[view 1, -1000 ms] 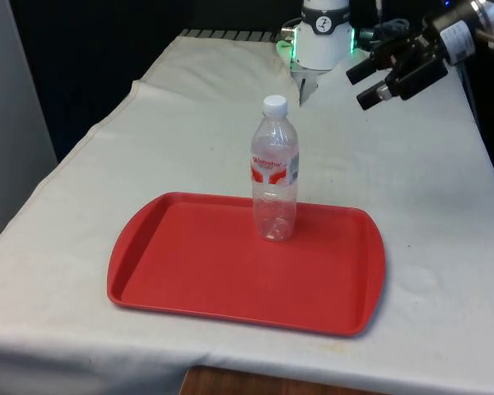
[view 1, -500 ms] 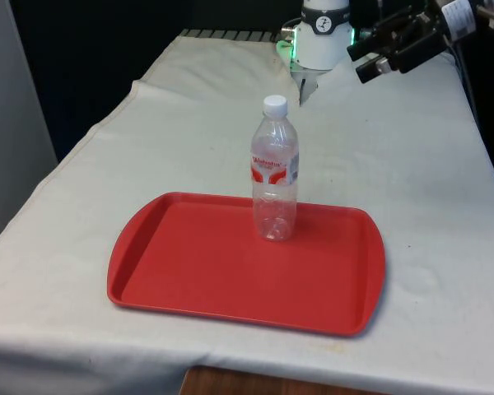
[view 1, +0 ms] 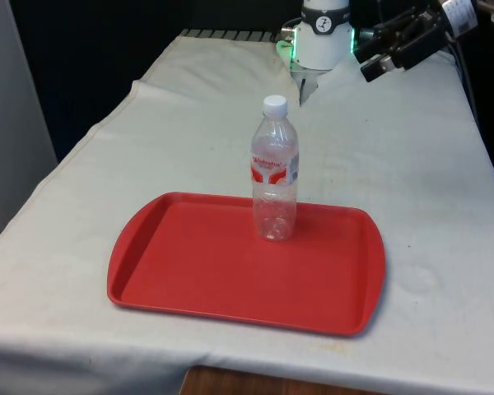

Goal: Place the bottle upright on the tray.

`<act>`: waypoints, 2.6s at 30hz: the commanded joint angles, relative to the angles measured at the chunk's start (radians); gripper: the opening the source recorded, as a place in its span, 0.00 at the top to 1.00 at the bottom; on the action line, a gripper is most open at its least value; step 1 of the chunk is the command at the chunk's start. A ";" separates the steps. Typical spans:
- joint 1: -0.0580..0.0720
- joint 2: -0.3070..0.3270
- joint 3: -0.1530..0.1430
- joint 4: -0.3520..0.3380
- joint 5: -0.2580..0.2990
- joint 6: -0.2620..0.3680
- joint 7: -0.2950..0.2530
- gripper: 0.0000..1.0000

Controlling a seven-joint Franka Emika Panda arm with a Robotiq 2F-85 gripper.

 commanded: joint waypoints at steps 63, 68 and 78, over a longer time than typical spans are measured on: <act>-0.033 -0.233 -0.040 -0.343 0.118 0.166 0.145 0.00; -0.032 -0.232 -0.045 -0.348 0.125 0.166 0.149 0.00; -0.044 -0.266 -0.054 -0.395 0.165 0.246 0.167 0.00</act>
